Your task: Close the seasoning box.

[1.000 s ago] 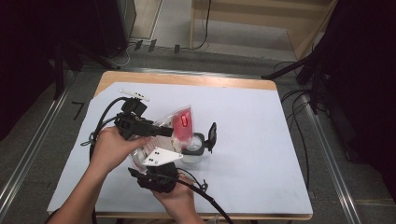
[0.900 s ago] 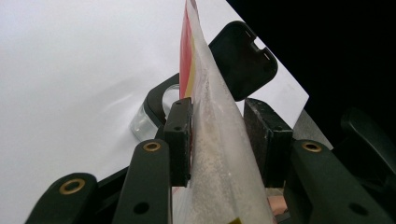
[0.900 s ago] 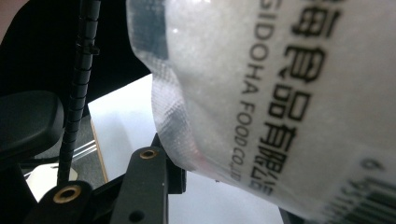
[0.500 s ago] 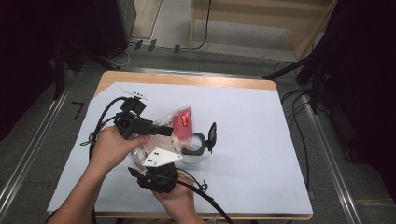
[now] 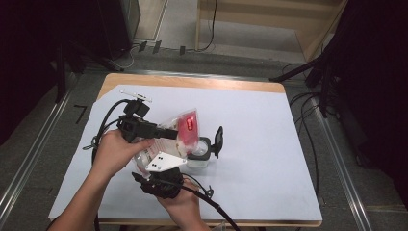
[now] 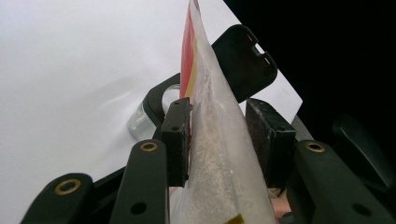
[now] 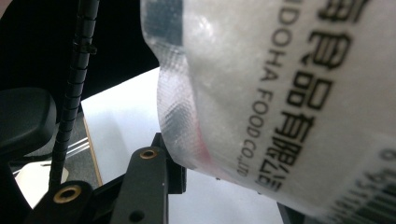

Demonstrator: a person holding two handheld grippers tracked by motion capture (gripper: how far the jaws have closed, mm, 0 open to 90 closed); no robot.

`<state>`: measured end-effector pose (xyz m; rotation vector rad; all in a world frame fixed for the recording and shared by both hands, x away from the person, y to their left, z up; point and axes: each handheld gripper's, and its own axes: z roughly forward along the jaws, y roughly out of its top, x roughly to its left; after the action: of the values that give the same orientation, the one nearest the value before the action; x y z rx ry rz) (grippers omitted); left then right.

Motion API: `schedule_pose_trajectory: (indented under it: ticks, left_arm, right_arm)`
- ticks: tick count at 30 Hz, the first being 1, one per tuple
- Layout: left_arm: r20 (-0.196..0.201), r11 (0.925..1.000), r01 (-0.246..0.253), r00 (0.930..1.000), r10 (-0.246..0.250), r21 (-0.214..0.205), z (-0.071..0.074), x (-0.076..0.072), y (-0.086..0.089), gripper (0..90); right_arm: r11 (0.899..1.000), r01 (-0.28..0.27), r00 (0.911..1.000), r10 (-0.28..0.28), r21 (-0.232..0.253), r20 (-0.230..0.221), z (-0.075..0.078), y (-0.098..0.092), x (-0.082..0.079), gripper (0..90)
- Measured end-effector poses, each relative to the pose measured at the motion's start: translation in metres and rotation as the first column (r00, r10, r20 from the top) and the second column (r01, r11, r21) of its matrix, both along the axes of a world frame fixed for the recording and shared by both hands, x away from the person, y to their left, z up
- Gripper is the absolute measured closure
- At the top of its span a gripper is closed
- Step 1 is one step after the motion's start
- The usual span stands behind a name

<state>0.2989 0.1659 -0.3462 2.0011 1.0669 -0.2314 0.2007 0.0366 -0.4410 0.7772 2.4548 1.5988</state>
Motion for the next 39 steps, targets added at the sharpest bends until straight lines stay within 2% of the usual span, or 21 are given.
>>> schedule_pose_trajectory:
  ticks: [8,9,19,24,39]
  left_arm:
    - [-0.004,0.9999,-0.014,0.9999,0.014,-0.004,0.0005,0.0002,0.0011,60.3]
    - [-0.007,0.9996,-0.023,0.9997,0.023,-0.015,0.0008,-0.0001,0.0015,60.3]
    - [0.005,0.9992,-0.036,0.9993,0.036,-0.017,0.0033,-0.0008,0.0039,60.3]
    - [0.013,0.9993,-0.036,0.9993,0.036,-0.006,0.0043,-0.0013,0.006,61.4]
    - [0.013,0.9993,-0.037,0.9992,0.037,-0.011,0.0042,-0.0019,0.0062,61.7]
  right_arm:
    - [1.0,-0.001,1.0,0.001,0.004,-0.007,0.001,0.0003,0.0002,64.5]
    - [1.0,-0.004,1.0,0.004,0.004,-0.004,0.0018,0.0009,0.0006,64.5]
    - [1.0,-0.009,0.9999,0.009,-0.008,0.007,0.0047,0.0044,0.0015,64.3]
    - [1.0,-0.011,0.9999,0.011,-0.01,0.013,0.005,0.0069,0.0015,64.2]
    - [1.0,-0.013,0.9997,0.013,-0.018,0.02,0.0039,0.0081,0.001,64.1]
